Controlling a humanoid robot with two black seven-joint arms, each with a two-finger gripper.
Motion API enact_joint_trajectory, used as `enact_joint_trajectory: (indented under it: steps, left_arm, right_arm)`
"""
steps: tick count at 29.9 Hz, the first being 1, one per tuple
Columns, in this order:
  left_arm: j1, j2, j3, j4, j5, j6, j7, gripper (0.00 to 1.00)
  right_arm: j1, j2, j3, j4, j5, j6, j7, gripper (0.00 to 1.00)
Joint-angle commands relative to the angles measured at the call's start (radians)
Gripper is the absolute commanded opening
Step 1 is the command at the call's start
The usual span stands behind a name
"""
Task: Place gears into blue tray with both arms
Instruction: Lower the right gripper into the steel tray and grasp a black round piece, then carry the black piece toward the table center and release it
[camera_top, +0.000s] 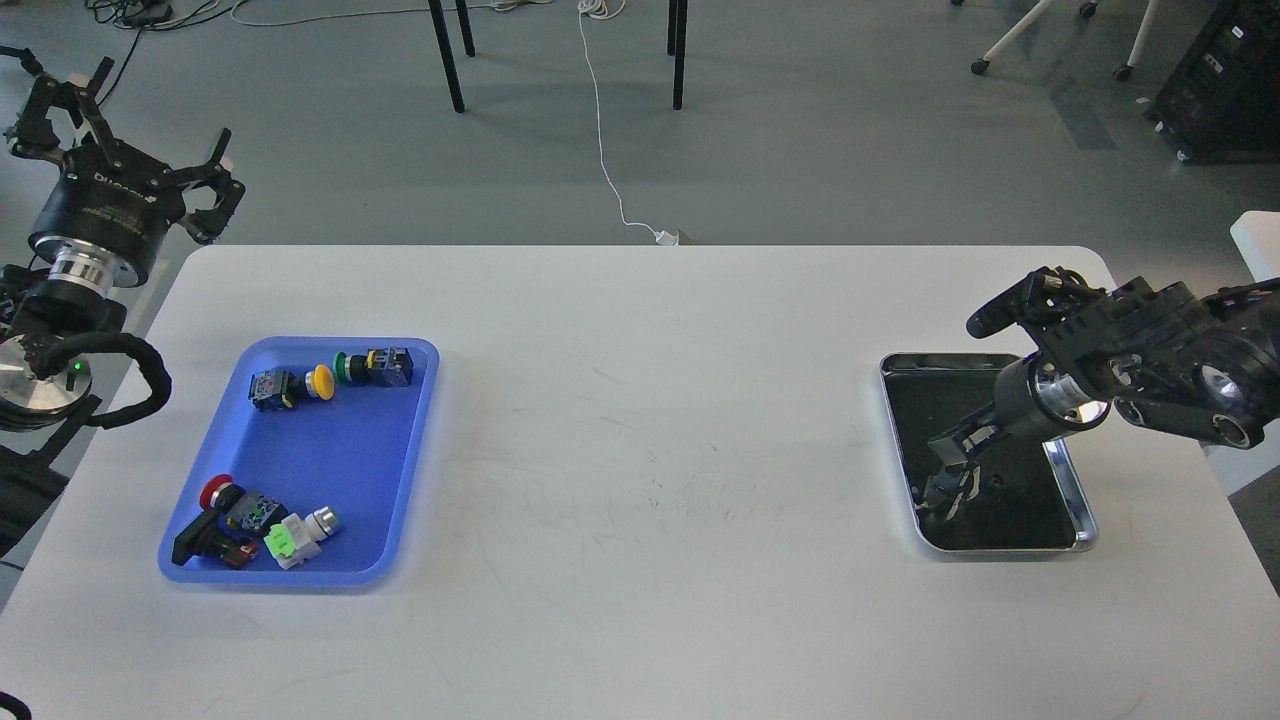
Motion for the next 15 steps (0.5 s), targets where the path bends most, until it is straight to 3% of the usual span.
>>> enact_joint_trajectory:
  steps: [1, 7, 13, 15]
  left_arm:
    - [0.000, 0.001, 0.000, 0.000, 0.000, 0.001, 0.000, 0.98]
    - [0.000, 0.003, 0.000, 0.000, 0.000, 0.002, 0.000, 0.98]
    - [0.000, 0.010, 0.000, 0.000, 0.000, 0.004, 0.000, 0.98]
    - [0.000, 0.016, 0.000, 0.000, 0.000, 0.002, 0.000, 0.98]
  right_arm:
    - [-0.029, 0.003, 0.017, -0.014, 0.000, -0.005, -0.001, 0.60]
    - [-0.032, 0.003, 0.023, -0.014, 0.001, -0.013, -0.001, 0.49]
    - [-0.032, 0.000, 0.023, -0.013, -0.002, -0.011, 0.000, 0.22]
    - [-0.031, -0.006, 0.022, -0.011, -0.005, -0.013, 0.000, 0.19]
